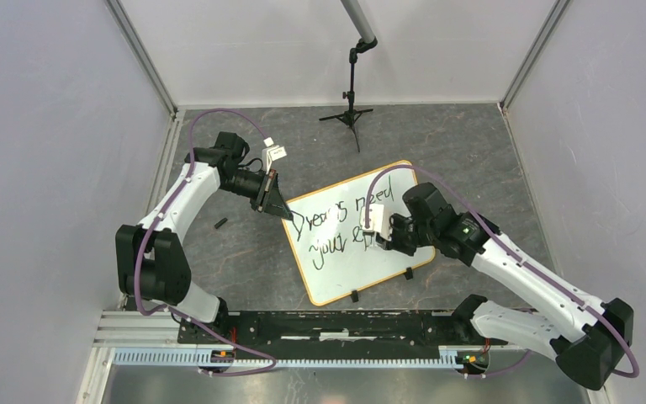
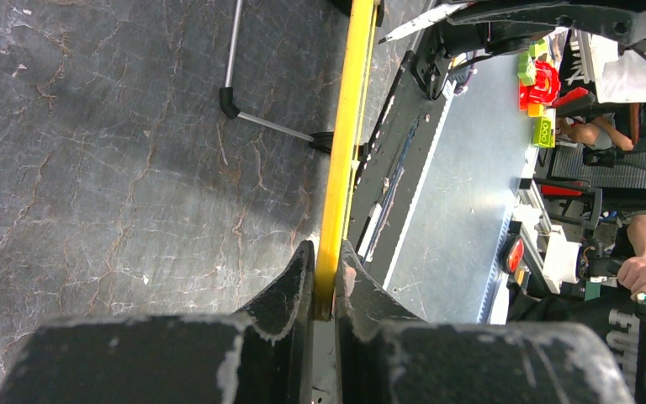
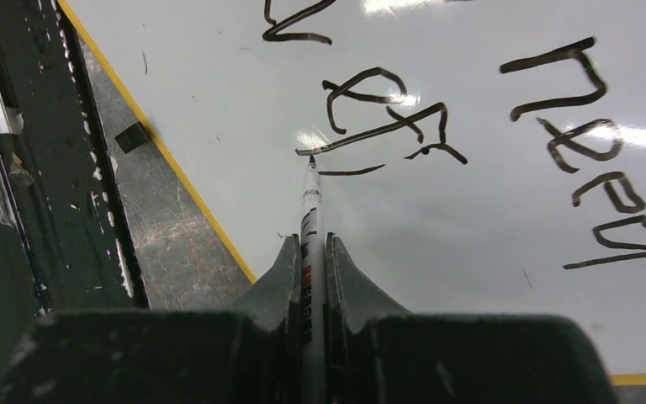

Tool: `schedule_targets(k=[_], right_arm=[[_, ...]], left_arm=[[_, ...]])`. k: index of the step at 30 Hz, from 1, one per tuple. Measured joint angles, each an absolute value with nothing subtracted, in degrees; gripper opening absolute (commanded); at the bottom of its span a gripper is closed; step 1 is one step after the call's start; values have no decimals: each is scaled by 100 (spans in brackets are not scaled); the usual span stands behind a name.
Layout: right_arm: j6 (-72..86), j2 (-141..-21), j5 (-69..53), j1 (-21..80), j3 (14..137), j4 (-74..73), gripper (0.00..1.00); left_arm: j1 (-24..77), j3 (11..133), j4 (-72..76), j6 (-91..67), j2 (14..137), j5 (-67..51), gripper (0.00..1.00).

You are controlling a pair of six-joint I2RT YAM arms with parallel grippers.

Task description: Write a sentence on the whiteboard

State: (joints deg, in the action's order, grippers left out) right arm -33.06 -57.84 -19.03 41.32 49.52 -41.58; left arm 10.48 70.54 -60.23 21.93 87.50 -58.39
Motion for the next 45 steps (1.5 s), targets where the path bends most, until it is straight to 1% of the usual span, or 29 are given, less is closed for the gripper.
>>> schedule_targets(k=[9,18,30,38,45], right_arm=[[-3048,-5621,-1518,4132,5162,-3697,0],[-3006,-5815,-1142,4132,5162,-3605,0],[-3009,-5625,-491,4152,5151,-3618,0],[-2982,-5596,-681,4152,5162,-3760,0],[-2727,-5614,-1059,4051,5419,-3876,0]], left_arm=[[1048,7054,-6023,2193,8750,-5839,2],[1048,7054,-6018,2193,8759,-5835,2],[1048,7054,-6016,2193,8759,-5837,2],[1048,7054,-6018,2193,8761,-5837,2],[1048,7054,-6018,2193,8759,-5837,2]])
